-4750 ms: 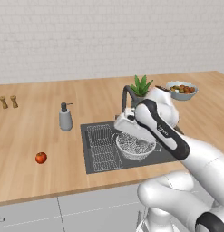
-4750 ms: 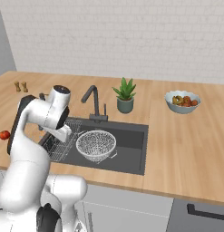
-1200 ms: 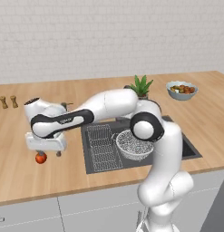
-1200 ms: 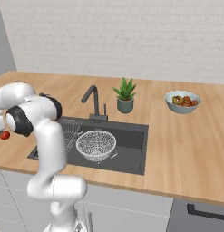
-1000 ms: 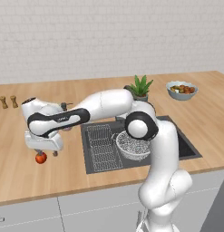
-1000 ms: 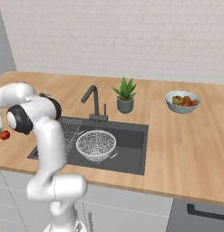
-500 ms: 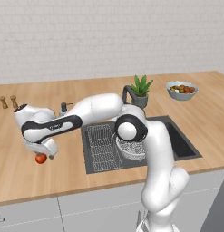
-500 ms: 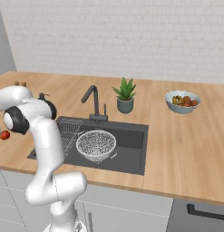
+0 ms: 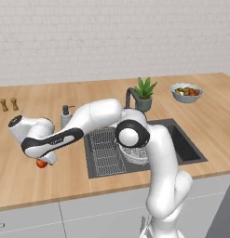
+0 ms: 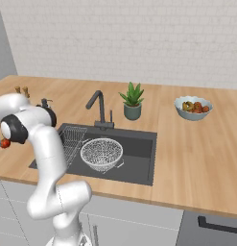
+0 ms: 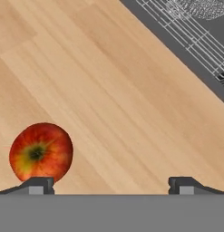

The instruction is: Put the colander in the sink, put the apple in the colander, and turn on the sink faucet and pour water over the colander.

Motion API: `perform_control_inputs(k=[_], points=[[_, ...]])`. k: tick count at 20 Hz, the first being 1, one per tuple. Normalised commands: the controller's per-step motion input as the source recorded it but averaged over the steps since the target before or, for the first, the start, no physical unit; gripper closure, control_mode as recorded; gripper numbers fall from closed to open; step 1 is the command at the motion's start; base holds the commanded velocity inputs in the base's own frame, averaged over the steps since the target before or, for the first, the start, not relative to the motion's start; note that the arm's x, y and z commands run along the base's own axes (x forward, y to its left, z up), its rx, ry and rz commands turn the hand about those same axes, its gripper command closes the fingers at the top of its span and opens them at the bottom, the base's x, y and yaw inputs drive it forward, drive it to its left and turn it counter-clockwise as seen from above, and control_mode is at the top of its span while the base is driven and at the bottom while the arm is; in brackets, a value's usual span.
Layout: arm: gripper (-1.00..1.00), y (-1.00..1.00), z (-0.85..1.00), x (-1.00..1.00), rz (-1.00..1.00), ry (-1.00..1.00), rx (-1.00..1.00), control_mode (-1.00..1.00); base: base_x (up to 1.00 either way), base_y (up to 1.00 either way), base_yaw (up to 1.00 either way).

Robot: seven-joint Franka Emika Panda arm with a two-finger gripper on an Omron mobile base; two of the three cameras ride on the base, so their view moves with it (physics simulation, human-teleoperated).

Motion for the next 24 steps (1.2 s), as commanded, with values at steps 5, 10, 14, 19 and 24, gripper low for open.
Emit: perform_control_inputs(k=[5,10,14,19,24], points=[[-1.0,-0.01,-0.15,0.11,0.1,-0.07,0.05,-1.0,0.0,0.0,0.0],[-1.0,0.0,-0.08,0.21,0.11,0.0,0.09,-1.0,0.0,0.0,0.0],[-1.0,-0.02,-0.03,0.25,0.13,0.01,0.09,-1.0,0.0,0.0,0.0],[-1.0,0.01,-0.07,0.24,0.12,0.09,0.03,-1.0,0.0,0.0,0.0],[-1.0,0.09,-0.16,0.21,0.08,0.21,0.01,-1.0,0.0,0.0,0.0]])
